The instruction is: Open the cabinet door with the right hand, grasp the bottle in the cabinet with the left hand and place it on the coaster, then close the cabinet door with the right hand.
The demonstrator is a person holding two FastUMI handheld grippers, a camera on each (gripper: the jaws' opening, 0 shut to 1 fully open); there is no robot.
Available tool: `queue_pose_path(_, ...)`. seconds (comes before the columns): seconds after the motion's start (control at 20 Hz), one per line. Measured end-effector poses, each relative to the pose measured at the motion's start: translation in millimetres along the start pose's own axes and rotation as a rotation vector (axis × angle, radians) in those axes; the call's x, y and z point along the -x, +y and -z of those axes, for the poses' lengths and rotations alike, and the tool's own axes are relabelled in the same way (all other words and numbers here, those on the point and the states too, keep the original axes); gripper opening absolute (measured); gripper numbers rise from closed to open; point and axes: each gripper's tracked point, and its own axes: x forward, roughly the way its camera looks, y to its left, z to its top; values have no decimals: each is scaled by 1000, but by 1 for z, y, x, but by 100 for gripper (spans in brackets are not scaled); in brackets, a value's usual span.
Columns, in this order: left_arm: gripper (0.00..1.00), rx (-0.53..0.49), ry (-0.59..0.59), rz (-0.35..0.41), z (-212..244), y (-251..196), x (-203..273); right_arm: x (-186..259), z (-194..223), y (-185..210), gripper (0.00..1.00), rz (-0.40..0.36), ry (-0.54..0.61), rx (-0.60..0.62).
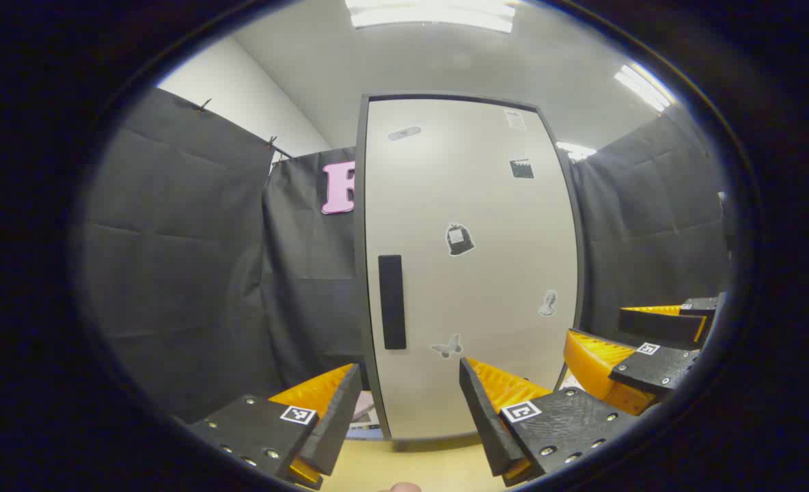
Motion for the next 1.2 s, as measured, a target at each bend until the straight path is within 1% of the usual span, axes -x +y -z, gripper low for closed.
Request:
queue_pose_path(0.2, 87, -7, -5, -2, -2, -2, -3, -3, 3, -12, 94, 14, 10, -35)
queue_pose_path(0.25, 82, -7, -5, -2, -2, -2, -3, -4, 2, -14, 94, 13, 7, -36)
queue_pose_path(0.7, 82, 3, 8, -14, 1, -2, -2, -4, -1, -13, 94, -2, -8, -25)
queue_pose_path(1.2, 82, 1, 5, -16, -5, -2, 1, 1, -8, -19, 94, 5, -30, -18)
